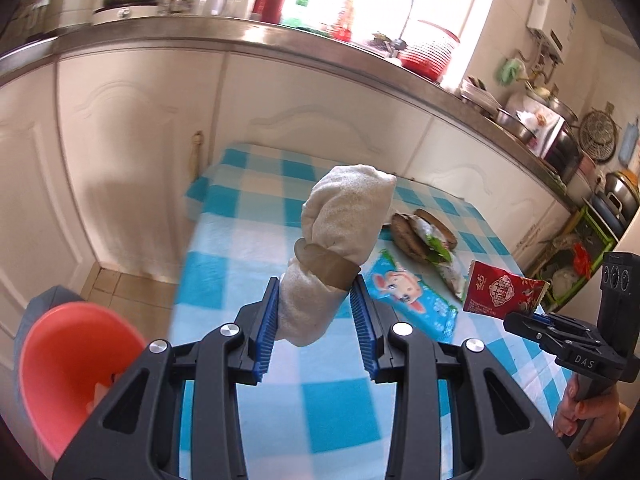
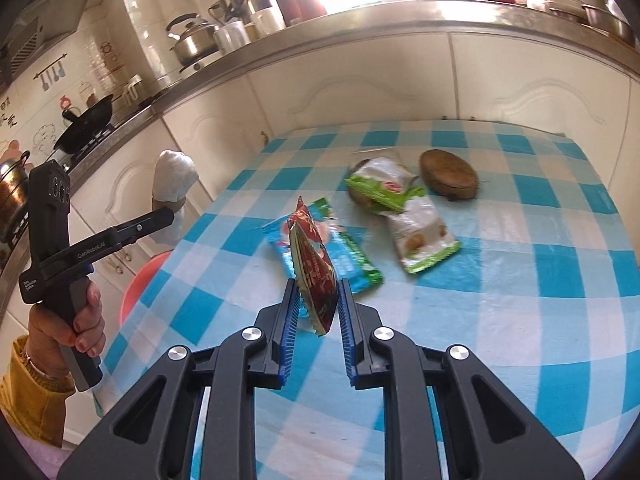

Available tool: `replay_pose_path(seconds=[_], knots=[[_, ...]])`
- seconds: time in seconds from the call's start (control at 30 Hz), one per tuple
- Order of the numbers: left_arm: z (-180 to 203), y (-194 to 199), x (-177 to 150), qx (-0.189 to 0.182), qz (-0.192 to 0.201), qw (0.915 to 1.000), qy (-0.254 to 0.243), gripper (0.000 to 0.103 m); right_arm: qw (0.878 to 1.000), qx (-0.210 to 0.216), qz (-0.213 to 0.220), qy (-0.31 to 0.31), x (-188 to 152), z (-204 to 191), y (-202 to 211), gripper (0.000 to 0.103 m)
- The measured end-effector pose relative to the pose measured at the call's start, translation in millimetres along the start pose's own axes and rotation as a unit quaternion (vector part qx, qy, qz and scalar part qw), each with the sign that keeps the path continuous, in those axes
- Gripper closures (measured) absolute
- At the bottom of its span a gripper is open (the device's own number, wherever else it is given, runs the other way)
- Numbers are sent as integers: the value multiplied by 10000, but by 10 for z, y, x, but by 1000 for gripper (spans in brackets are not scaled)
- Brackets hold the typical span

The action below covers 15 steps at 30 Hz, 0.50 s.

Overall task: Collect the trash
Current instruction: 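Lift the wrapper and cloth bundle and carry both toward the red bucket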

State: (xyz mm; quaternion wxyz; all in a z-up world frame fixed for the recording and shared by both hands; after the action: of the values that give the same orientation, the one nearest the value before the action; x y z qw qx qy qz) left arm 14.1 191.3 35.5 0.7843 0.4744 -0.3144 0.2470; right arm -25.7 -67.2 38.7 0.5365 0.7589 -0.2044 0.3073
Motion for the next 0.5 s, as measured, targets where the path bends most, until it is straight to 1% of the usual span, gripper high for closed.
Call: replay_pose_path(seconds=[0.27,0.5], knots=[[-491,449,-142,408,199,9983,370,66,9980,375,-81,495,61,-615,-70,82],[-942,817,-280,835,326,9934,709,66,9915,800,-213,1008,105,-1232,-196,82]])
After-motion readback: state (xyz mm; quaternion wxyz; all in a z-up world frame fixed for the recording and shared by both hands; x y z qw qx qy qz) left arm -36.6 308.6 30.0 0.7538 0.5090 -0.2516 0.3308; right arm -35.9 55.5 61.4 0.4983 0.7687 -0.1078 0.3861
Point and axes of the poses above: each gripper's, at about its wrist camera, not at the fingertips, and y roughly against the way its jaws point, z to its right, x to its top, the point moved 6 cm from there along -y, roughly the way its jaws point, and after that the axes turned 6 degrees about -x, right-handed, at the moved point
